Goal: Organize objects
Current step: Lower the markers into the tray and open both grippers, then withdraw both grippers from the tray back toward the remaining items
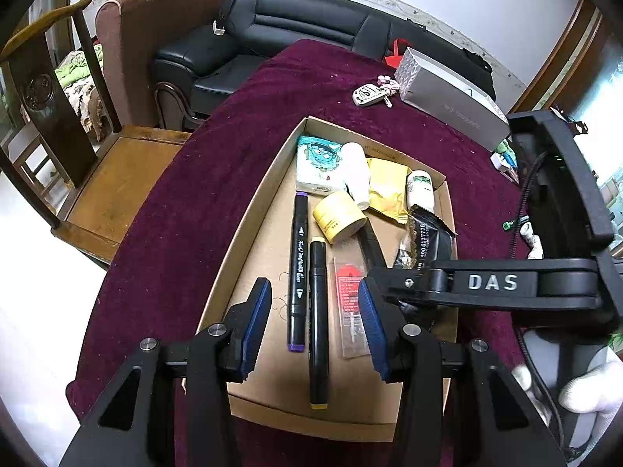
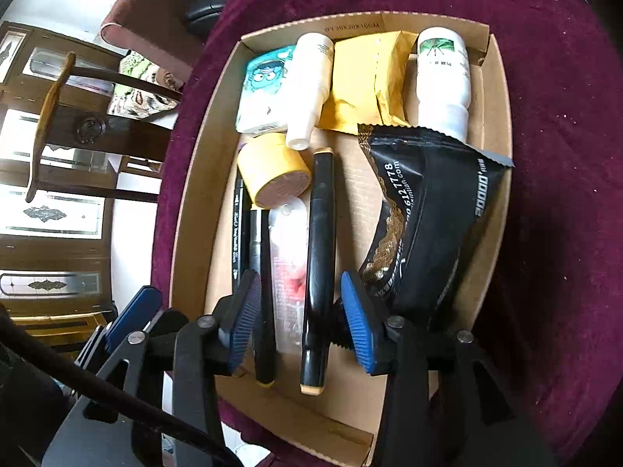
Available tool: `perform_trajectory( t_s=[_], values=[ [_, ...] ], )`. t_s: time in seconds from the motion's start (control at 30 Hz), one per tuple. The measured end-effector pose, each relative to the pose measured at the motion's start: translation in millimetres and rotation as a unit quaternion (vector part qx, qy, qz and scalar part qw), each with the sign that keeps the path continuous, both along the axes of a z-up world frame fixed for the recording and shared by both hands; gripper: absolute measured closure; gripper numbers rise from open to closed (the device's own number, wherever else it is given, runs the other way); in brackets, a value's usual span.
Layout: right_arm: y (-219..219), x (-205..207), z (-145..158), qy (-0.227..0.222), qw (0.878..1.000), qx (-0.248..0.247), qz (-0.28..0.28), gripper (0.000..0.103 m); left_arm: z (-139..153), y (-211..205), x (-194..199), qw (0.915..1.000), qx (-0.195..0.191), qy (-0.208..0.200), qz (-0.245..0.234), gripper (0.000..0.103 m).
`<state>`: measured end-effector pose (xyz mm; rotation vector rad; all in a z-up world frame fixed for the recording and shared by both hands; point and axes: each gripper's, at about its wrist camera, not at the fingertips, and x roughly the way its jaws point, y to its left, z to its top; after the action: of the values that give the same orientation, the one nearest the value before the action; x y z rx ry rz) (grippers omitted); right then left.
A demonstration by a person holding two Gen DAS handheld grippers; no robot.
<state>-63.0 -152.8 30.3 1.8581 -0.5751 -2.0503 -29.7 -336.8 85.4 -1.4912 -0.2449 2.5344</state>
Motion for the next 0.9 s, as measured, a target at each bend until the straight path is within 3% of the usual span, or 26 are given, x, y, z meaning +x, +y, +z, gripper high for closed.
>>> perform_trajectory(
  t_s=[0.1,0.4,0.5,0.73,0.9],
  values=[
    [9,8,4,0.001,1.0,-0.01,-0.001,0.052,3,8,3,1.0,-0.004,0.002,-0.001,0.063],
    [49,39,30,0.034,0.997,-0.074,0.006,0.051,24,34,25,0.9994,-0.015,0.014,0.027,0.063],
    [75,44,39,0.049,0.996,-0.08,-0.007,0.043,32,50,36,0.9993,-0.015,0.019,0.03,0.063],
    [168,72,21,0.036,0.994,-0.079,-0.066,0.041,36,133,60,0.9992,-0.018,0.012,-0.034,0.063],
    [256,101,4,0.015,0.989,-0.074,-0.13,0.041,19,204,66,0.9952,-0.009,-0.023,-0.094,0.063]
  ],
)
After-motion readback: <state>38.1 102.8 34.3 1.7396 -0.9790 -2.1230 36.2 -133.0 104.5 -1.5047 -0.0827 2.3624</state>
